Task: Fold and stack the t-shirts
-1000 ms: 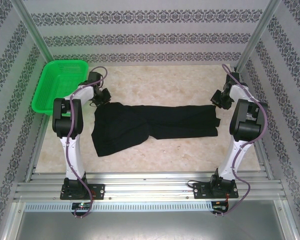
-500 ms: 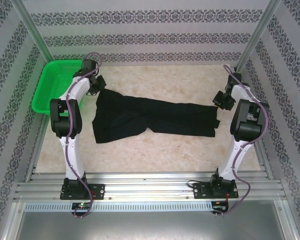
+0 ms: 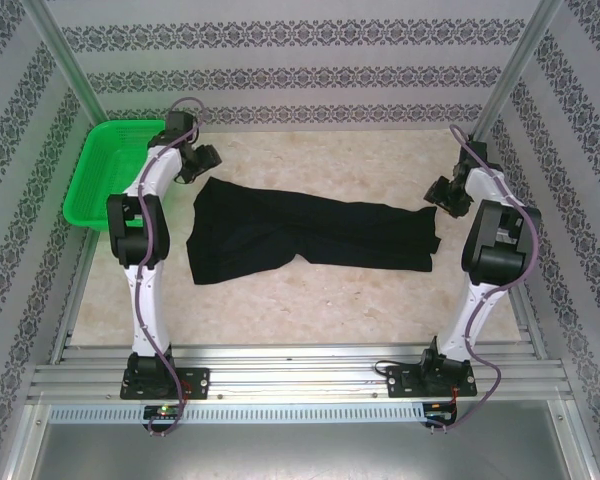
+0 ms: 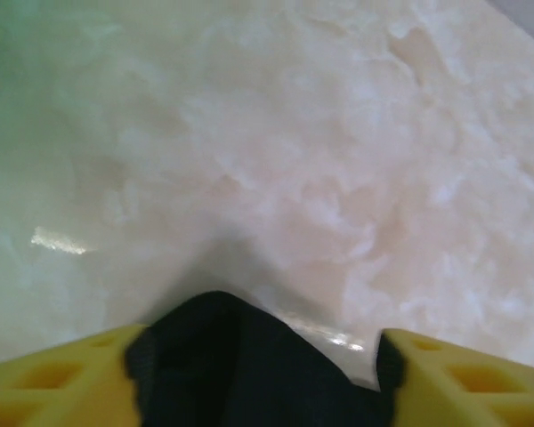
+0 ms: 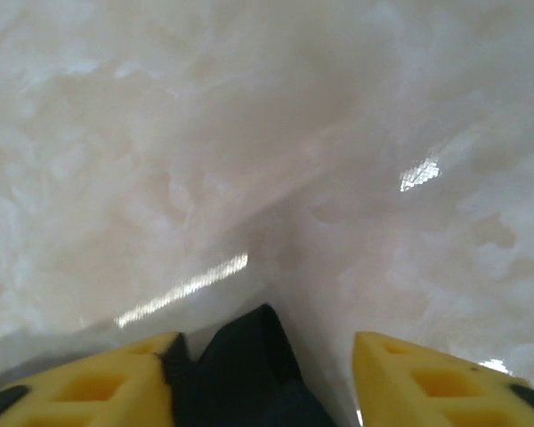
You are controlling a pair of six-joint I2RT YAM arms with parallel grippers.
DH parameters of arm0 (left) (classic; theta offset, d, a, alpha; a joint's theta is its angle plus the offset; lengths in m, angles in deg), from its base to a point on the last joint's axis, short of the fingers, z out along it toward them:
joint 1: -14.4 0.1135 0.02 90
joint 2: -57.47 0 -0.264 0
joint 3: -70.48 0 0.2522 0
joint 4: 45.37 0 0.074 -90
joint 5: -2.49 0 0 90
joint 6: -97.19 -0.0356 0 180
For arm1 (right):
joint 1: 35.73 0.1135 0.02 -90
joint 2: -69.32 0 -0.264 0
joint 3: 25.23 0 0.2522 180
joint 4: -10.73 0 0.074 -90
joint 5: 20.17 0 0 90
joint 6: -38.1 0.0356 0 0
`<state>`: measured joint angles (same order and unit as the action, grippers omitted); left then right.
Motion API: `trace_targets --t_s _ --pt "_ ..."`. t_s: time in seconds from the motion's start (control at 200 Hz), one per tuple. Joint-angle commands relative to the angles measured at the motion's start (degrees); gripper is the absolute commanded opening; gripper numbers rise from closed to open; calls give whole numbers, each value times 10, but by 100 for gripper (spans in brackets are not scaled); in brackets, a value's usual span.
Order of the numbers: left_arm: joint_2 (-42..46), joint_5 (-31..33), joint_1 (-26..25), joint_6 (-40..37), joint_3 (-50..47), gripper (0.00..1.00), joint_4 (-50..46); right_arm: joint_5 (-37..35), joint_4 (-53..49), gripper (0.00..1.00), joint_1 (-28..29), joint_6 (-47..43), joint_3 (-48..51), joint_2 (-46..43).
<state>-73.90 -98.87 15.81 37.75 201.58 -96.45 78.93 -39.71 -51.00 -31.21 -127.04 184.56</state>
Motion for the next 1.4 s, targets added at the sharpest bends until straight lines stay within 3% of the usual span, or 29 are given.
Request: trace_targets --t_s 0.0,0.11,0.225,0.46,0.619,1.009,1.199,1.339,1.399 --pt "95 -21 -17 1 0 77 -18 7 -14 59 -8 -3 22 -77" --pt "189 -16 -44 22 -94 80 -30 22 -42 63 -8 24 81 -142" --pt "309 -18 -54 82 -257 79 -27 33 -48 62 -8 69 182 -232" --pt "480 -17 -93 144 -524 73 -46 59 -63 52 -3 101 312 -302" --pt "506 -15 -95 164 -619 71 -3 34 -69 47 8 98 340 -305" --pt "432 -7 -96 204 -701 68 171 14 5 44 15 99 339 -207" --pt "404 12 -96 209 -711 53 171 -7 -2 38 14 92 336 -183" --pt "402 40 -93 187 -708 22 126 -27 -16 16 14 96 320 -176" --pt "403 46 -86 179 -705 15 108 -43 -29 8 13 92 313 -173"
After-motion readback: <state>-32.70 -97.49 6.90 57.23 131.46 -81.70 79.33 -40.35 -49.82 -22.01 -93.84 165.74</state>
